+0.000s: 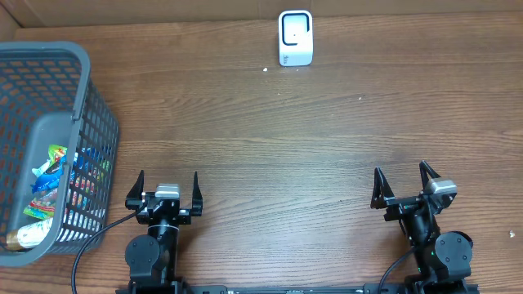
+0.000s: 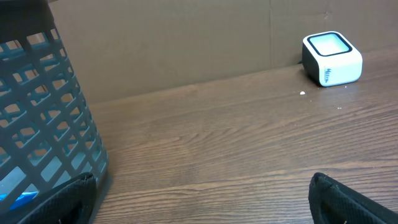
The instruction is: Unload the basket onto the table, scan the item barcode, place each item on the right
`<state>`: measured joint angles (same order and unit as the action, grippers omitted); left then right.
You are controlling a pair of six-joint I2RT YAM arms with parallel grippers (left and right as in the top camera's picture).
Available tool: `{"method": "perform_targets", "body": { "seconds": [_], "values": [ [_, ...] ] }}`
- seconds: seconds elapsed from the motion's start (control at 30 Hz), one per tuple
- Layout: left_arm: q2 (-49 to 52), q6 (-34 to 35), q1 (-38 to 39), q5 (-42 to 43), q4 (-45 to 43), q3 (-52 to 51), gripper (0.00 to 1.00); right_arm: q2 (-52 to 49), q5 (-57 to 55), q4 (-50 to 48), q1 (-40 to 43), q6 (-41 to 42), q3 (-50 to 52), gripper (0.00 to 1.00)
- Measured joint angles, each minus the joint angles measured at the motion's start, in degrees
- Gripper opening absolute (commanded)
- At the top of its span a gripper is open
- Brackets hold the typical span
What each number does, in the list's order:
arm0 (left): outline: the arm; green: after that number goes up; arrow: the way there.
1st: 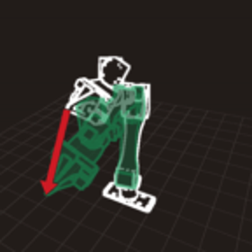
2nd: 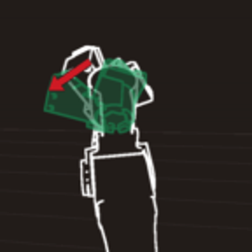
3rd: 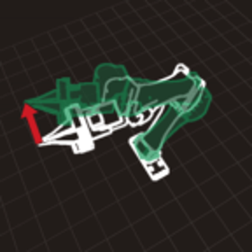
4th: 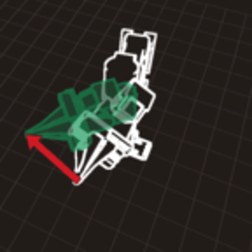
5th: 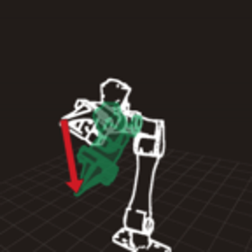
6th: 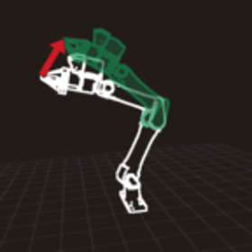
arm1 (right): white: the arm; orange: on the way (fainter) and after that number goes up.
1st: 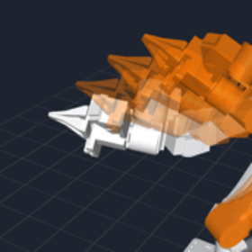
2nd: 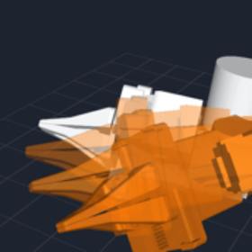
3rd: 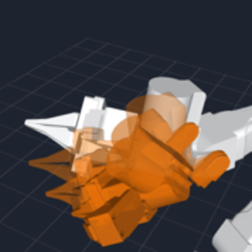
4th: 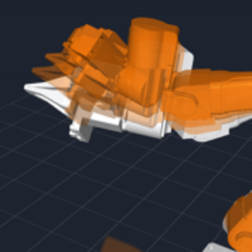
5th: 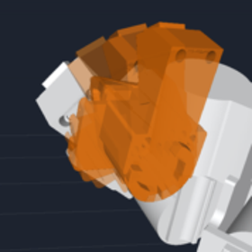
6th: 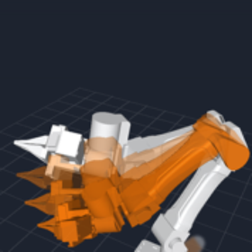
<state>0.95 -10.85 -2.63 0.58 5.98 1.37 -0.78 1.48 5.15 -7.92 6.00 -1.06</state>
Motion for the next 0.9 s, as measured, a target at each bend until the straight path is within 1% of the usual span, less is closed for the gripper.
{"method": "perform_targets", "body": {
  "seconds": [0.2,0.33,0.63,0.9],
  "values": [
    [0.0,-0.1,0.0,0.0,0.0,0.0,0.99,0.0,0.0,0.0,0.0,0.0,0.0,1.00],
    [0.0,-1.7,0.0,-0.3,0.0,0.0,0.99,0.0,0.3,-0.2,0.0,0.0,0.0,1.00],
    [0.0,-2.9,0.0,-0.4,0.0,0.0,1.00,0.0,2.6,-1.2,0.0,0.0,0.0,1.00],
    [0.0,-2.4,0.0,2.0,0.2,0.1,1.00,0.0,6.0,-3.4,0.0,5.8,0.0,1.00]
  ]
}}
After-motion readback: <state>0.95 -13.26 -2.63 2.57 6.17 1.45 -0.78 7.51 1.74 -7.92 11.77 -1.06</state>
